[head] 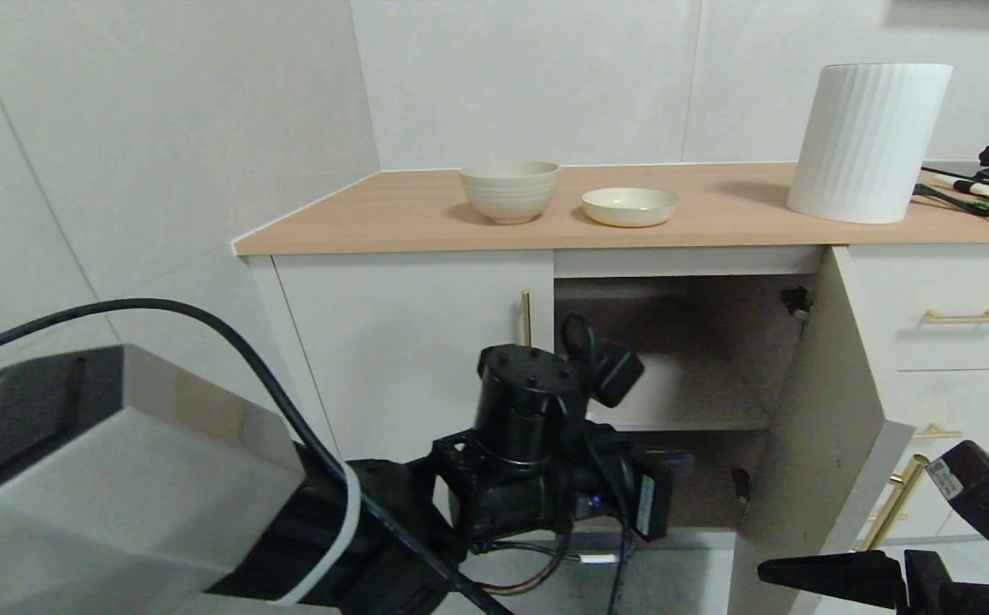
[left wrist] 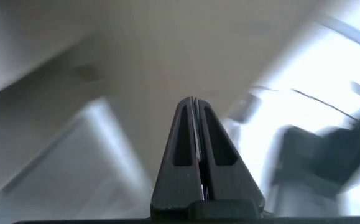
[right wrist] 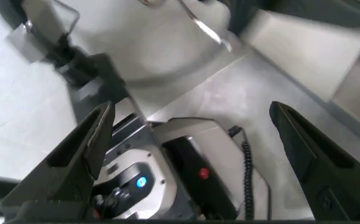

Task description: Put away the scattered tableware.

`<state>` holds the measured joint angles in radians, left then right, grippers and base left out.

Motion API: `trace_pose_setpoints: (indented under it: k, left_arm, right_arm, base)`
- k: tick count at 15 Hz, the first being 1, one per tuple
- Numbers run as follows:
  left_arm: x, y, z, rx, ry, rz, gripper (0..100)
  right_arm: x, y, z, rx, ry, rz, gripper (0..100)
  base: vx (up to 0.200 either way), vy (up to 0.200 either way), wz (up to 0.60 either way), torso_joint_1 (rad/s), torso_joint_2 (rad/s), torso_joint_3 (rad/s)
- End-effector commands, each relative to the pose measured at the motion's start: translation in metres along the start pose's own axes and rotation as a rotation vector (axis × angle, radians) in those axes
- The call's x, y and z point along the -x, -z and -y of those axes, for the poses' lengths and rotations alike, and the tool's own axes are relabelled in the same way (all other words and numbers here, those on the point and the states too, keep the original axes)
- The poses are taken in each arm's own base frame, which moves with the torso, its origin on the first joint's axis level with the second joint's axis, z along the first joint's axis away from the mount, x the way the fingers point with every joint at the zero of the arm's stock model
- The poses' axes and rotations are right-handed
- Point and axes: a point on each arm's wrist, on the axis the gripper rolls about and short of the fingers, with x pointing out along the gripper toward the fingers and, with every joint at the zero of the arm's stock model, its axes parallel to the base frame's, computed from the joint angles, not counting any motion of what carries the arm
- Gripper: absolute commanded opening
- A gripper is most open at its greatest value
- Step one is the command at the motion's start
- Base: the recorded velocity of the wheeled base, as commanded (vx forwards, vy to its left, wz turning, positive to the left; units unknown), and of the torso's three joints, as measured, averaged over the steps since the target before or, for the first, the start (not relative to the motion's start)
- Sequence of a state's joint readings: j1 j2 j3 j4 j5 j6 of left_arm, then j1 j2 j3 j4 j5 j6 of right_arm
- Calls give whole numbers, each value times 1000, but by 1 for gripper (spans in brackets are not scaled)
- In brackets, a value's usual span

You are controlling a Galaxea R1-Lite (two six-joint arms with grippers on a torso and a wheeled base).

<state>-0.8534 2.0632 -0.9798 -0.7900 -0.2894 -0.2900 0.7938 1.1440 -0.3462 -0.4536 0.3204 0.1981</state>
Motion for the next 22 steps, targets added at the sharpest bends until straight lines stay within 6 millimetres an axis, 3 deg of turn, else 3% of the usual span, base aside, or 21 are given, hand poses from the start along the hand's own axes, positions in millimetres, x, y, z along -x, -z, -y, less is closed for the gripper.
trace_pose_setpoints:
  k: [1, 2, 4, 6, 7, 9, 12, 15, 18, 22]
  left_arm:
    - [41, -10, -26, 29, -117, 49, 0]
    - [73, -15, -42, 40, -180, 106, 0]
    - [137, -30, -50, 41, -280, 220, 0]
    - [177, -32, -50, 46, -331, 273, 0]
    - [184, -27, -48, 56, -303, 248, 0]
    - [179, -23, -43, 70, -265, 207, 0]
    - [180, -19, -42, 76, -267, 194, 0]
    - [190, -13, -35, 77, -266, 196, 0]
    - [197, -13, -30, 94, -256, 214, 0]
    - [197, -12, -30, 101, -255, 214, 0]
  right_arm:
    - [-2, -3, 5, -10, 33, 4, 100]
    - [-3, -9, 8, -15, 55, 23, 100]
    - [-2, -18, 7, -4, 53, 57, 100]
    - [2, -14, -1, 8, 4, 40, 100]
    - [0, -12, -6, 9, -20, 0, 100]
    - [-5, -16, -4, 4, 8, -9, 100]
    - [-11, -14, 1, -1, 152, -7, 100]
    - [-31, -30, -5, 41, 146, -25, 100]
    - [-73, -22, 3, 118, 387, -152, 100]
    - [-79, -17, 4, 170, 565, -158, 100]
  base:
    - [0, 0, 0, 0, 0, 0]
    - [0, 0, 0, 0, 0, 0]
    - [0, 0, 0, 0, 0, 0]
    - [0, 0, 0, 0, 0, 0]
    - [0, 0, 0, 0, 0, 0]
    - [0, 0, 0, 0, 0, 0]
    - [0, 0, 0, 0, 0, 0]
    - [0, 0, 0, 0, 0, 0]
    - [0, 0, 0, 0, 0, 0]
    - [0, 0, 0, 0, 0, 0]
